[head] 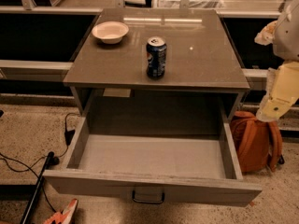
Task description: Place pepsi can into top drawer
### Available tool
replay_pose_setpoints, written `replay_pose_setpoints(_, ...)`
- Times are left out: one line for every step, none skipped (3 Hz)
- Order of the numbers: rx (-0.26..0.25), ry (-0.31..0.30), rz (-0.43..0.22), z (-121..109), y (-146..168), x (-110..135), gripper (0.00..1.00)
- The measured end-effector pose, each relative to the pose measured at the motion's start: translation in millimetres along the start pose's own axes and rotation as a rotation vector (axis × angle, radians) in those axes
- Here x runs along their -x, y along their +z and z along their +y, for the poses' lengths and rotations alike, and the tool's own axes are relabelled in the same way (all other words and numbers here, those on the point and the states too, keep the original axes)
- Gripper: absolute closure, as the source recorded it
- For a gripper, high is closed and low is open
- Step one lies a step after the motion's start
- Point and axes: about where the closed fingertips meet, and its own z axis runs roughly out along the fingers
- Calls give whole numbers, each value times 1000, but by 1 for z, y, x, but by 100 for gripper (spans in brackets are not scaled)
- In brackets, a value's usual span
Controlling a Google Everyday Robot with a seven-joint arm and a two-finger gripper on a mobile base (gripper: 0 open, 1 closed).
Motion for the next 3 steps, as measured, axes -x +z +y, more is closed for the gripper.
replay_pose_setpoints(0,0,0,0,0,0,0)
replay_pose_setpoints(-87,9,-172,-34,-7,17,0)
replay_pose_setpoints(-187,7,-446,-97,-7,54,0)
